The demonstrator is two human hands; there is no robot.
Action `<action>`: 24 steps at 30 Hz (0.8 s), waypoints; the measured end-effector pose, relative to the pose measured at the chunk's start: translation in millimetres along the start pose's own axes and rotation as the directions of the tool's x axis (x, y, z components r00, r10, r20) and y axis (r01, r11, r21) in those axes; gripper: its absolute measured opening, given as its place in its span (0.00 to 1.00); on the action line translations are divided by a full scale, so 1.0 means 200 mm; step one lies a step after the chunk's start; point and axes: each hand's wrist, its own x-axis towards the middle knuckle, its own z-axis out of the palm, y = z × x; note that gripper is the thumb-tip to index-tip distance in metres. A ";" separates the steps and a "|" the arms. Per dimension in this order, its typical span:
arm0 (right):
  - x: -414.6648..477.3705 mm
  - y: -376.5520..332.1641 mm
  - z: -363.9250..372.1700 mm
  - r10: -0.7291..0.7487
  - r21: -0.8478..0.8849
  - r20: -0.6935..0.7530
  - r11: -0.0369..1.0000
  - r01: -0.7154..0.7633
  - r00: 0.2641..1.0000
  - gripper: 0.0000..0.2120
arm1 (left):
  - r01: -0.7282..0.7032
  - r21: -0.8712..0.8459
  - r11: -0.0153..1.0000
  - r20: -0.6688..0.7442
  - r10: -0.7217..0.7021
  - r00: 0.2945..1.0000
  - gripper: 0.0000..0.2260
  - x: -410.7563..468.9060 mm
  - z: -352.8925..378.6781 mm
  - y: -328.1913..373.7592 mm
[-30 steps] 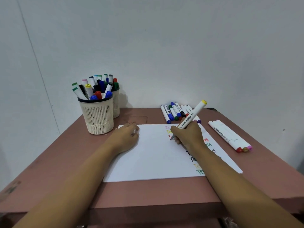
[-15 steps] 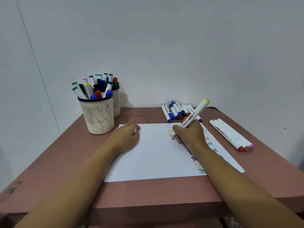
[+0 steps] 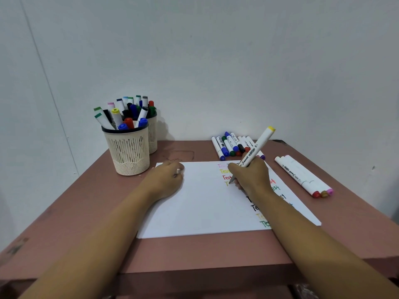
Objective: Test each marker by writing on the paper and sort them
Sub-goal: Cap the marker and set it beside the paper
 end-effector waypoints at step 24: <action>-0.02 -0.01 -0.02 0.001 -0.016 -0.019 1.000 -0.001 1.000 0.10 | 0.004 -0.001 1.000 0.002 -0.004 1.000 0.13 0.00 0.01 -0.01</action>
